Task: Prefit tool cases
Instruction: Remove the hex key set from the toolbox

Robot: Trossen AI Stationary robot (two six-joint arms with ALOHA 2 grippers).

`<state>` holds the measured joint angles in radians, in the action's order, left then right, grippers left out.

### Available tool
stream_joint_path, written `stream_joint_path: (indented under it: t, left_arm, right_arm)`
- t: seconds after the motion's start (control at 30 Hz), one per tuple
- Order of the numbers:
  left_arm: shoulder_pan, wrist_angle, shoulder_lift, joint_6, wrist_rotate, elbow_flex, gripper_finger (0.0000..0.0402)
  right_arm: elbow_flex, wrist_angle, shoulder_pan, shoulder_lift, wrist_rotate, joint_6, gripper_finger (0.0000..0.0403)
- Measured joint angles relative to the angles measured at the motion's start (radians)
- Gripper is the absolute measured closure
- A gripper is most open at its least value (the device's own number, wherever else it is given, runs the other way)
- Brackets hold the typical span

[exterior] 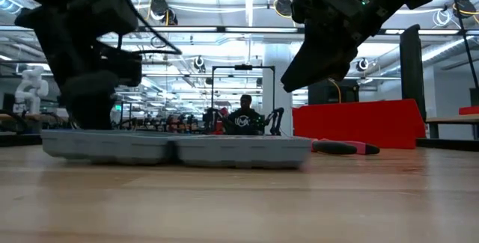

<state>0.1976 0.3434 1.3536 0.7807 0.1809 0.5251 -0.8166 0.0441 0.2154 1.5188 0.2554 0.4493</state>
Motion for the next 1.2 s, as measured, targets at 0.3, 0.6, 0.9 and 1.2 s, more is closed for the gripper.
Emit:
stream_joint_path:
  t: [0.3, 0.6, 0.9, 1.2]
  left_arm:
    - [0.029, -0.119, -0.006, 0.053, -0.138, 0.002, 0.0333]
    - [0.04, -0.153, -0.014, 0.1, -0.261, 0.003, 0.0333]
    - [0.04, -0.154, -0.014, 0.066, -0.25, 0.018, 0.0333]
    - [0.04, -0.156, -0.016, -0.041, -0.199, 0.087, 0.0333]
  right_arm:
    - [-0.001, 0.222, 0.019, 0.0, -0.094, 0.149, 0.0266]
    - [-0.027, 0.304, 0.074, 0.0, -0.106, 0.189, 0.0266]
    - [-0.108, 0.299, 0.088, 0.03, -0.13, 0.089, 0.0257]
    - [-0.21, 0.275, 0.088, 0.195, -0.237, 0.023, 0.0206]
